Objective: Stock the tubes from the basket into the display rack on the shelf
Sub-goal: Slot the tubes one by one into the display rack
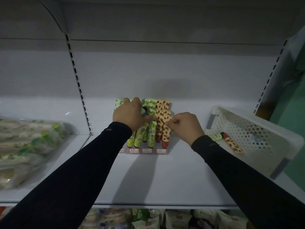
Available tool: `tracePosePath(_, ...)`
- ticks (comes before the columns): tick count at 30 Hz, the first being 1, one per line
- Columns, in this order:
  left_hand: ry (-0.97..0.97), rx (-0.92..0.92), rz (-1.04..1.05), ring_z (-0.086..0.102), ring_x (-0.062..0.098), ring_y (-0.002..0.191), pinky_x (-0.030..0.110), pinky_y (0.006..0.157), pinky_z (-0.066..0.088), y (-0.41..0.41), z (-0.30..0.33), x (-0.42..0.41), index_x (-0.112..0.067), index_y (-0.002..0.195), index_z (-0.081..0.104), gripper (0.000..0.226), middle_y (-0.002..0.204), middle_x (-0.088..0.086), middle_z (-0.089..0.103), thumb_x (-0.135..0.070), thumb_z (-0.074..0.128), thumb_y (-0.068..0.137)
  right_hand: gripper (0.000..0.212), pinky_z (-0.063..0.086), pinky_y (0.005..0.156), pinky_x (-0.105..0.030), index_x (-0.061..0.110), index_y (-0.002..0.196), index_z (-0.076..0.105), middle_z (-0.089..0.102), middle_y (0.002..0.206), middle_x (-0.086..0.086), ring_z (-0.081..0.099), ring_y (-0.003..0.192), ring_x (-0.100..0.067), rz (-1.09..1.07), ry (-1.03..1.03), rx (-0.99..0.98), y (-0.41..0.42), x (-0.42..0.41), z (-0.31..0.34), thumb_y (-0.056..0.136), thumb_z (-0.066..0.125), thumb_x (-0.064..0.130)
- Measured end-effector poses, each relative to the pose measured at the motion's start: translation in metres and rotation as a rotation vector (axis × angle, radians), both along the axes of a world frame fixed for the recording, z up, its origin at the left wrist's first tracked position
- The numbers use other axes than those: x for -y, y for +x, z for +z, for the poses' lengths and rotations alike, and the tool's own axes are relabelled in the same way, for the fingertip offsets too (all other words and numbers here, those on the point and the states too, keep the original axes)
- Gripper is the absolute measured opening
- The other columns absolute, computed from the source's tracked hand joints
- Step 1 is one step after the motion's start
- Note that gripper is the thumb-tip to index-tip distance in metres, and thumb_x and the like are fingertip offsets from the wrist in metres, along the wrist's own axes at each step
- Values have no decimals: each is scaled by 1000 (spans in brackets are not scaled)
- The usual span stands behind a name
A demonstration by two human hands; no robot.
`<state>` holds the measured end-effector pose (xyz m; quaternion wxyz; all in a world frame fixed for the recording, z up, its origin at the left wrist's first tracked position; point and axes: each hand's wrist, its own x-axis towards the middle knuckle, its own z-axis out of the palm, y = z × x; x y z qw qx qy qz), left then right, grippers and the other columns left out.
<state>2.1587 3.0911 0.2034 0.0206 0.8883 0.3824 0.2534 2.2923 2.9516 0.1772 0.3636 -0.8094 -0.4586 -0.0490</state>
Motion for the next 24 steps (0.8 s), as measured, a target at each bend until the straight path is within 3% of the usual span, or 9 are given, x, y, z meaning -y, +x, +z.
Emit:
tracePosePath(6,-7,-2,3,47,20,79,34,65,42,-1,0,1,-17,121,49,82,115,9,51,-81,60,70,31,41,60,-23,-1,78,72,71,80,-10,54,65,-2,11,10,-21,1,1,-2,87,71,29)
tracePosePath(9,-15,4,1,46,21,80,34,65,41,-1,0,0,-16,122,49,82,115,10,51,-80,60,71,32,42,64,-26,4,77,73,70,79,-8,61,75,-17,21,14,-13,1,4,-5,89,68,34)
tracePosePath(13,-13,28,-11,46,22,78,34,64,40,-3,0,1,-15,121,49,82,113,10,51,-79,61,72,34,38,61,-13,9,84,75,72,85,0,61,80,-10,19,52,-32,-2,9,-6,91,63,40)
tracePosePath(16,-17,39,-19,47,22,78,33,65,40,-5,2,4,-15,120,49,81,110,9,49,-79,61,72,34,40,66,-16,10,87,76,73,88,2,62,83,-10,18,82,-35,-4,12,-5,91,63,42)
tracePosePath(19,-15,98,-29,47,22,76,32,64,38,-7,6,8,-16,115,49,71,100,4,43,-73,64,76,35,39,62,-6,11,87,76,73,86,2,62,80,-9,3,107,-3,-4,14,-3,91,62,43)
tracePosePath(22,-61,198,-47,49,23,74,31,57,35,-8,13,11,-15,102,46,47,96,5,52,-54,66,85,36,46,69,-19,10,81,75,72,77,2,63,75,-11,2,210,17,-6,17,1,93,61,41)
tracePosePath(24,-234,343,-104,55,20,71,28,51,38,-11,18,15,-13,98,52,40,88,2,61,-48,69,85,35,47,69,-19,12,81,75,69,75,7,62,72,-7,25,280,-2,-12,21,7,93,60,40)
